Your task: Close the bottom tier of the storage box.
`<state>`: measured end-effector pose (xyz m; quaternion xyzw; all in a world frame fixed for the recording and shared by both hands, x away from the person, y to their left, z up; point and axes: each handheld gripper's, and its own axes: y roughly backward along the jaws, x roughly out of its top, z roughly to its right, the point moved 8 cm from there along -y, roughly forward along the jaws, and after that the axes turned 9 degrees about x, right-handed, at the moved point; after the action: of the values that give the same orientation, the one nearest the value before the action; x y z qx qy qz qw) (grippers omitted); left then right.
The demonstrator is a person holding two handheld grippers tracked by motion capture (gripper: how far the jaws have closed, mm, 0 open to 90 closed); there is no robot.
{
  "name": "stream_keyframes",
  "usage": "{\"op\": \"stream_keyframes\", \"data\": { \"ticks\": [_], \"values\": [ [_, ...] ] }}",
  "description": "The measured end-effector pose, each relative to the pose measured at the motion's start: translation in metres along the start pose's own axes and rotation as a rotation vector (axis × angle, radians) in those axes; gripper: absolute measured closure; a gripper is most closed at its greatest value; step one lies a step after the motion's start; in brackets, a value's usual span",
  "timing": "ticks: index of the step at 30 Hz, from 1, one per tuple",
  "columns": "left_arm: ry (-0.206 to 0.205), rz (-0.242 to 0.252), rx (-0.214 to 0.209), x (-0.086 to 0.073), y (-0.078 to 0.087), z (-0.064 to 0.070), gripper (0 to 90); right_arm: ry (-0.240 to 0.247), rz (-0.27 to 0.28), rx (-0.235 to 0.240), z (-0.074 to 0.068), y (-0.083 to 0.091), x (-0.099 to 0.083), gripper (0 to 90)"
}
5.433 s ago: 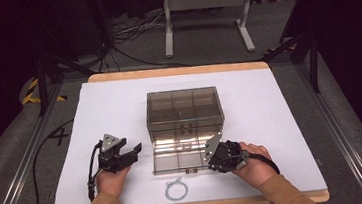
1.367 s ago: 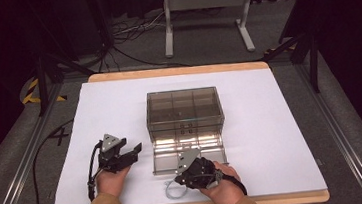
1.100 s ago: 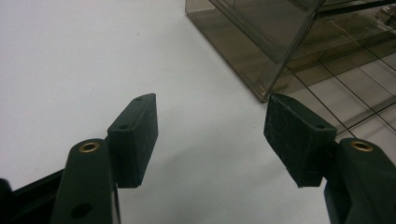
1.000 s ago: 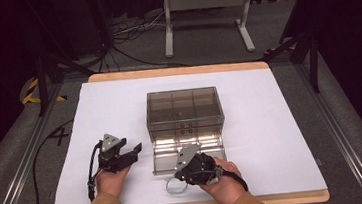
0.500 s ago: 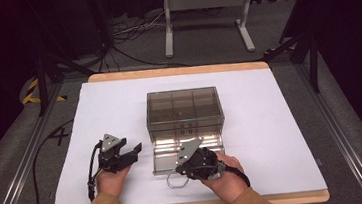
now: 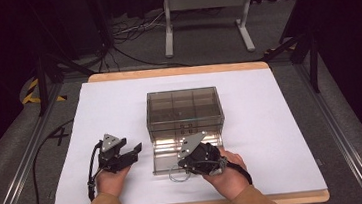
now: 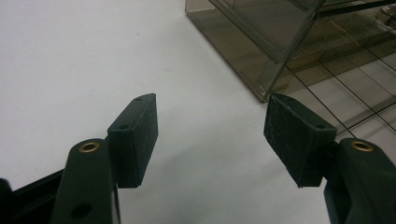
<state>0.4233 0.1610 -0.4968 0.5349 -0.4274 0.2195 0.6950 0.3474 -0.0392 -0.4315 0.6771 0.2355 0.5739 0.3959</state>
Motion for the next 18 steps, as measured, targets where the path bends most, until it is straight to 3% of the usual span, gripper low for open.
{"op": "stream_keyframes", "data": {
  "ticks": [18],
  "values": [
    [0.001,0.000,0.000,0.000,0.000,0.000,35.8,-0.040,0.011,-0.058,0.016,0.013,0.000,89.1]
  ]
}}
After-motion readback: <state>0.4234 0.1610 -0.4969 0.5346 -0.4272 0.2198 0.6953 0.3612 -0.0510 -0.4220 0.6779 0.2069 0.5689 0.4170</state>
